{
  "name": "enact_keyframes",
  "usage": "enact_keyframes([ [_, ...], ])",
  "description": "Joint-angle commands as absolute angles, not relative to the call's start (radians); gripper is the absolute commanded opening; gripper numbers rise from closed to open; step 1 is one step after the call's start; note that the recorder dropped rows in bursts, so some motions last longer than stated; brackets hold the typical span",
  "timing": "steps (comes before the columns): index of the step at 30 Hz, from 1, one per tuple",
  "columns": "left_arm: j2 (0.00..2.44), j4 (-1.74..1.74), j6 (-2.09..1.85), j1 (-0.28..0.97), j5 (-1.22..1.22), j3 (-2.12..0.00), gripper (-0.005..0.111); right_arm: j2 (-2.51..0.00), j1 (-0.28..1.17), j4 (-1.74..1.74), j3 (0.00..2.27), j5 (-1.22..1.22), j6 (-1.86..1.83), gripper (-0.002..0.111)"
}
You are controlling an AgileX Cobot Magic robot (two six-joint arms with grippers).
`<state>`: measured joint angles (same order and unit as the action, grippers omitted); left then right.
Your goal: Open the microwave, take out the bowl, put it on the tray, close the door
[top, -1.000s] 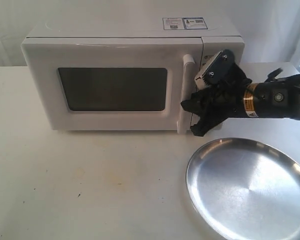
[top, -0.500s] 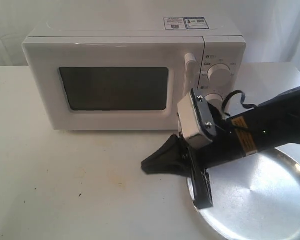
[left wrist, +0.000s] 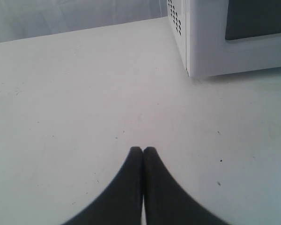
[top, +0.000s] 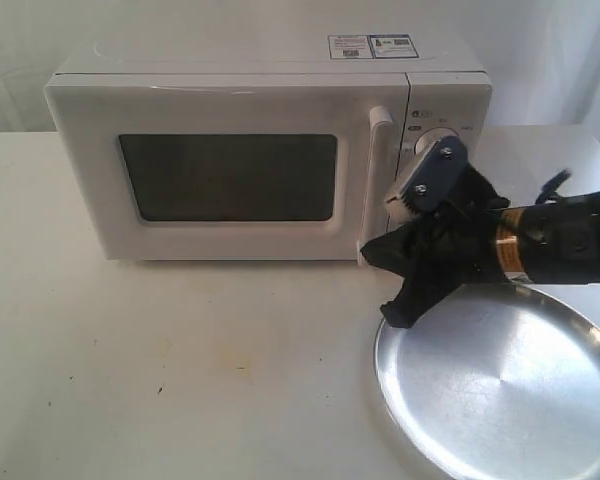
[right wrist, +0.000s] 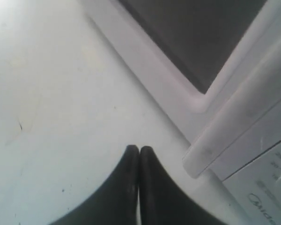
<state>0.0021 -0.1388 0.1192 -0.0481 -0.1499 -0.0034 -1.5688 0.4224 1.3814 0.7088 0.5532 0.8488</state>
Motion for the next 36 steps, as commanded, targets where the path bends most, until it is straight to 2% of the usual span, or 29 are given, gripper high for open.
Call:
enact_keyframes([
  [1,0.0,-0.135,0.125,-0.047,-0.149,0.0,0.0,-1.558,0.288,1.102,0.615,0.81,0.623,0.0],
  [5,0.0,-0.135,0.125,-0.047,-0.149,0.0,0.0,-1.558,0.205,1.02,0.53,0.951,0.514,0.0],
  [13,0.0,-0.135,0.125,-0.047,-0.149,0.0,0.0,-1.628,0.199,0.996,0.528,1.051,0.361,0.002],
  [15,0.0,-0.135,0.125,-0.047,-0.149,0.0,0.0,-1.666,0.199,0.996,0.528,1.087,0.298,0.01],
  [20,0.0,-0.135,0.125,-0.047,-0.149,0.0,0.0,-1.773,0.199,0.932,0.559,1.133,0.239,0.047],
  [22,0.0,-0.135,0.125,-0.047,-0.149,0.0,0.0,-1.806,0.199,0.932,0.588,1.151,0.249,0.054],
  [36,0.0,-0.135,0.125,-0.047,-0.149,0.0,0.0,-1.935,0.209,1.07,0.792,1.145,0.405,0.044],
])
